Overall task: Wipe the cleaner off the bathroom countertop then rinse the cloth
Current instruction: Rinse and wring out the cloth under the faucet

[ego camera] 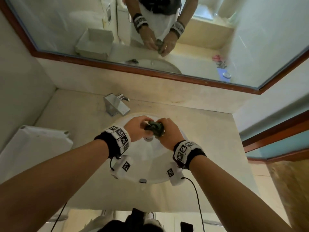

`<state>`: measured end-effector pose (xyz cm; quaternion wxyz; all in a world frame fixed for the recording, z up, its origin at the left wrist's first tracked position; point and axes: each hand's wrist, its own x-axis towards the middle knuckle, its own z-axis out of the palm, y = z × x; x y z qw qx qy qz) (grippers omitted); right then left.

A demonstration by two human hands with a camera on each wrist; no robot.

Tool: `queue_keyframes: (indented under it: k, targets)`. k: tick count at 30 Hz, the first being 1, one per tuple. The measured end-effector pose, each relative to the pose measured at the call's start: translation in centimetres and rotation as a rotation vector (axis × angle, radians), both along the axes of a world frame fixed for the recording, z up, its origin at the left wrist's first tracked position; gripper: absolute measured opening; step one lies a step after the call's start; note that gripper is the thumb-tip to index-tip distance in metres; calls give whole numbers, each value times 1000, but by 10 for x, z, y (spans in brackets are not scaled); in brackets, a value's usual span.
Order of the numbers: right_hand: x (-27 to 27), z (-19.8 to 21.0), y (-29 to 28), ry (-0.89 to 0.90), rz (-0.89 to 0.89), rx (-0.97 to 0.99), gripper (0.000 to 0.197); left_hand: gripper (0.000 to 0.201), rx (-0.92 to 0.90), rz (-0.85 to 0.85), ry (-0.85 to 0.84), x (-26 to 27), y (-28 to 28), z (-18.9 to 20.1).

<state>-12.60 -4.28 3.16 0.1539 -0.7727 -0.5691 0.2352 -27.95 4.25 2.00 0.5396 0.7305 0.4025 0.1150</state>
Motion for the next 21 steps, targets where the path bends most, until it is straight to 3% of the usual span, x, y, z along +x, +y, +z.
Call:
queue_keyframes:
  k: [2, 8, 12, 17, 21]
  targets:
    - [-5, 3, -1, 124, -20, 69, 61, 35, 44, 93, -30, -6, 0, 4]
    - [-27, 20, 0, 186, 18, 185, 61, 17, 131, 94, -44, -26, 3, 31]
    - [-37, 33, 0, 150, 30, 172, 35, 17, 192, 115, -14, -44, 3, 47]
    - [-38, 42, 1, 200, -59, 140, 37, 14, 263, 138, -74, -74, 12, 53]
    - [-38, 41, 7, 150, 28, 25, 24, 10, 327, 219, -77, -87, 16, 57]
